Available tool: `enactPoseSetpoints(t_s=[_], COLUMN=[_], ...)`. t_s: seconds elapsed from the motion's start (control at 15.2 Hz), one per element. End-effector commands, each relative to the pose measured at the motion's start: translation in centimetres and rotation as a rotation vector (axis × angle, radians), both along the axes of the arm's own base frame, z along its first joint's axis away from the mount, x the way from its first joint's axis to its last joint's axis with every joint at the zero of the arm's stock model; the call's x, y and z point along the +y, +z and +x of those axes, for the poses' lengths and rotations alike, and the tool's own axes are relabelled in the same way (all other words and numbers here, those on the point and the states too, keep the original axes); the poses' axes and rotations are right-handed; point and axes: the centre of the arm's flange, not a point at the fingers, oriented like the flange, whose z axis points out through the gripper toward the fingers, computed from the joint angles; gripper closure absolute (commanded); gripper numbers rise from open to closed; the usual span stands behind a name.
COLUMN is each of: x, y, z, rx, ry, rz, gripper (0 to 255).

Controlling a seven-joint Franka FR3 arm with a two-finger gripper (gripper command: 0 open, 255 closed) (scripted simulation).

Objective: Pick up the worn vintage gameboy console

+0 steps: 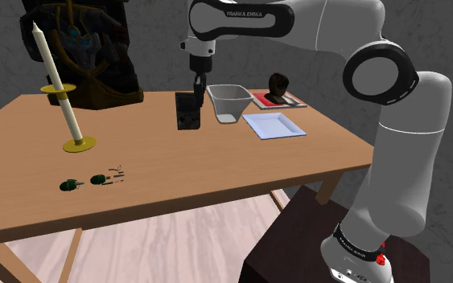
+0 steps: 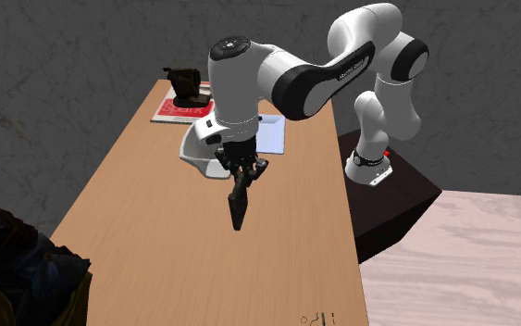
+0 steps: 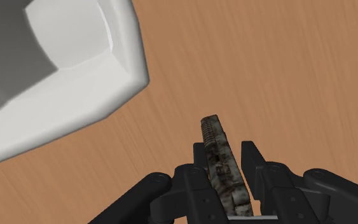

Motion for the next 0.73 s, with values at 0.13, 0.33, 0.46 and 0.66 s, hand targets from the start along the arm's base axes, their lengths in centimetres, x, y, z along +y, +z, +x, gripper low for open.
enactPoseSetpoints(t_s=[0.13,0.33,0.46,0.66], x=[0.0,0.0,0.0,0.0], y=[2.1,3.7,4.7,5.3], z=[0.0,0.0,0.0,0.0], rx=[0.000,0.000,0.000,0.000], ry=[0.000,0.000,0.000,0.000], rz=[0.000,0.000,0.000,0.000], gripper=[255,255,255,255])
